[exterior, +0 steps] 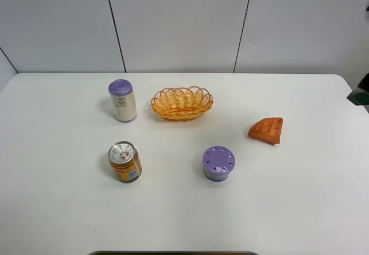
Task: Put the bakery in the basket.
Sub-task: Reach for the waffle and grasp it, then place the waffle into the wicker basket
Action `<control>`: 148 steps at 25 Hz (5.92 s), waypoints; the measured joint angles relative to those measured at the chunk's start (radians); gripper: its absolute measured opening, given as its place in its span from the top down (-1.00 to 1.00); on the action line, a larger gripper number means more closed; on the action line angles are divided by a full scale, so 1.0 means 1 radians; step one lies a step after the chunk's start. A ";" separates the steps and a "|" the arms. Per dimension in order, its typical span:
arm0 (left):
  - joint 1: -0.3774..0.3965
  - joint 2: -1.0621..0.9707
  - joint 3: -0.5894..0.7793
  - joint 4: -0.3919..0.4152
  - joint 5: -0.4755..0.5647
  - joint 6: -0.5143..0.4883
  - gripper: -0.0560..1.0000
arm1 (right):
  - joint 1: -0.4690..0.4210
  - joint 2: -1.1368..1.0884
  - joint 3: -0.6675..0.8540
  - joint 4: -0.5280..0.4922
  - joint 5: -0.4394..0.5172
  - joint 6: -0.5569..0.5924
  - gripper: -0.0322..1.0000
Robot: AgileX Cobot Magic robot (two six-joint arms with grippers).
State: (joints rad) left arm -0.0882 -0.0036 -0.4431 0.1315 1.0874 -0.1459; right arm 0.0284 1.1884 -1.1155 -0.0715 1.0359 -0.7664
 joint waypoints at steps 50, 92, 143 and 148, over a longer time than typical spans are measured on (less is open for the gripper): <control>0.000 0.000 0.000 0.000 0.000 0.000 -0.97 | 0.112 0.806 -0.004 0.182 -0.474 -0.490 -0.87; 0.000 0.000 0.000 0.000 0.000 0.000 -0.97 | 0.112 0.849 -0.005 0.174 -0.546 -0.434 -0.27; 0.000 0.000 0.000 0.000 0.000 0.000 -0.97 | 0.588 0.698 -0.005 0.406 -1.212 0.421 -0.27; 0.000 0.000 0.000 0.000 0.000 0.000 -0.97 | 0.570 0.756 -0.005 0.435 -1.294 0.421 -0.27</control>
State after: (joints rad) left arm -0.0882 -0.0036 -0.4431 0.1315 1.0874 -0.1459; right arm 0.5989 1.9441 -1.1201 0.3638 -0.2579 -0.3451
